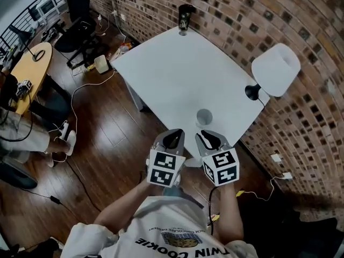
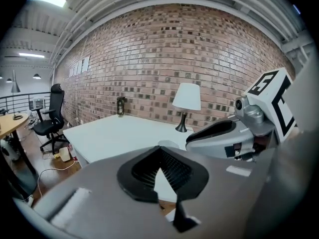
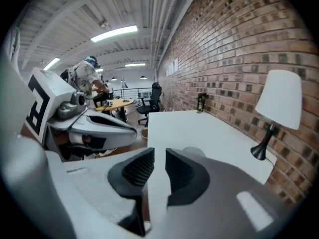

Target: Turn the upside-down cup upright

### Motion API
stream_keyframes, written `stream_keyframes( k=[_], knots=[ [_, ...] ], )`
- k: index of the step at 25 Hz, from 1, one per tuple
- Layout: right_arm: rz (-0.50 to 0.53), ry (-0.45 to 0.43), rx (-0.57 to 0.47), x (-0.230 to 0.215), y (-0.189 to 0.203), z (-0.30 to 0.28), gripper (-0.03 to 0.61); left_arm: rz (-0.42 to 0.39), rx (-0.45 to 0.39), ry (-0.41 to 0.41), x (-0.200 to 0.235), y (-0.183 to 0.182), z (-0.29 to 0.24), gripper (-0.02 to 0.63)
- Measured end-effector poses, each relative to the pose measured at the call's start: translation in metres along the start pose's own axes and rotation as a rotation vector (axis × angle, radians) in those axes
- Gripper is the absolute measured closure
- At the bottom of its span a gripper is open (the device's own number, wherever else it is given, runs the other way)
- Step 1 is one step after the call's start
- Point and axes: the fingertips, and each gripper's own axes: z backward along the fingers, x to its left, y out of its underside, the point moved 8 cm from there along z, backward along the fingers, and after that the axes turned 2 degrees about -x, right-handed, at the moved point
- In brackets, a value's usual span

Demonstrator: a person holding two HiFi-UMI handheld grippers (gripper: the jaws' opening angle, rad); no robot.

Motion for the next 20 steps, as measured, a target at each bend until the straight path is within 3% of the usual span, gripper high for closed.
stream_keyframes(
  k=[3, 7, 14, 20],
  knots=[
    [-0.091, 0.020, -0.069, 0.034, -0.001, 0.010, 0.536, 0.001, -0.010, -0.005, 0.001, 0.010, 0.031, 0.609],
    [-0.134, 0.032, -0.104, 0.092, 0.005, 0.022, 0.575, 0.007, -0.022, 0.003, 0.002, 0.029, 0.075, 0.609],
    [-0.243, 0.119, -0.139, 0.177, 0.032, 0.066, 0.575, 0.001, -0.032, 0.057, -0.011, 0.060, 0.158, 0.609],
    [-0.264, 0.150, -0.134, 0.220, 0.046, 0.092, 0.575, 0.014, -0.030, 0.103, -0.021, 0.075, 0.200, 0.609]
  ],
)
